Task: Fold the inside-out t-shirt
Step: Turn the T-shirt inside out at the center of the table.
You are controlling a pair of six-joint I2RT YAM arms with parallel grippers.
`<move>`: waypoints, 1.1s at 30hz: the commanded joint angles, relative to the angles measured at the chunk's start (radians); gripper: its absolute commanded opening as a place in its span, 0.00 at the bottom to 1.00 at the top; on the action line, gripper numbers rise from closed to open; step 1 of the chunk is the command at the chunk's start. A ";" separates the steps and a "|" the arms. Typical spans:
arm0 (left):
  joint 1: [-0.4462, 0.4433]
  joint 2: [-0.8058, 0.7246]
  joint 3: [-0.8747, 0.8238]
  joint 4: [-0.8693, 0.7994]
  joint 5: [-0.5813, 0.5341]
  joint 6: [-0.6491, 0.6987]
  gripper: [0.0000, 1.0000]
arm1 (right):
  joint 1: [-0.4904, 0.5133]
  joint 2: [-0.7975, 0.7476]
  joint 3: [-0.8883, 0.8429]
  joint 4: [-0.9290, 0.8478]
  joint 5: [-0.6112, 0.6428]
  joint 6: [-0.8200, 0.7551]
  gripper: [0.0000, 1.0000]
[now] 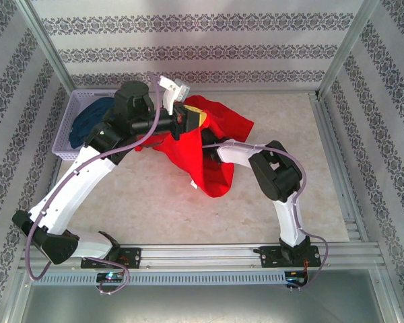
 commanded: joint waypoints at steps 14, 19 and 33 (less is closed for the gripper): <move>0.008 -0.033 0.055 0.169 -0.012 -0.082 0.00 | 0.012 0.156 0.293 -0.331 -0.040 0.050 0.86; 0.008 -0.059 0.032 0.168 -0.005 -0.083 0.00 | 0.010 0.203 0.381 -0.419 -0.054 0.010 0.88; 0.008 -0.116 0.048 0.151 -0.085 -0.084 0.00 | 0.010 0.337 0.597 -0.686 -0.103 0.009 0.40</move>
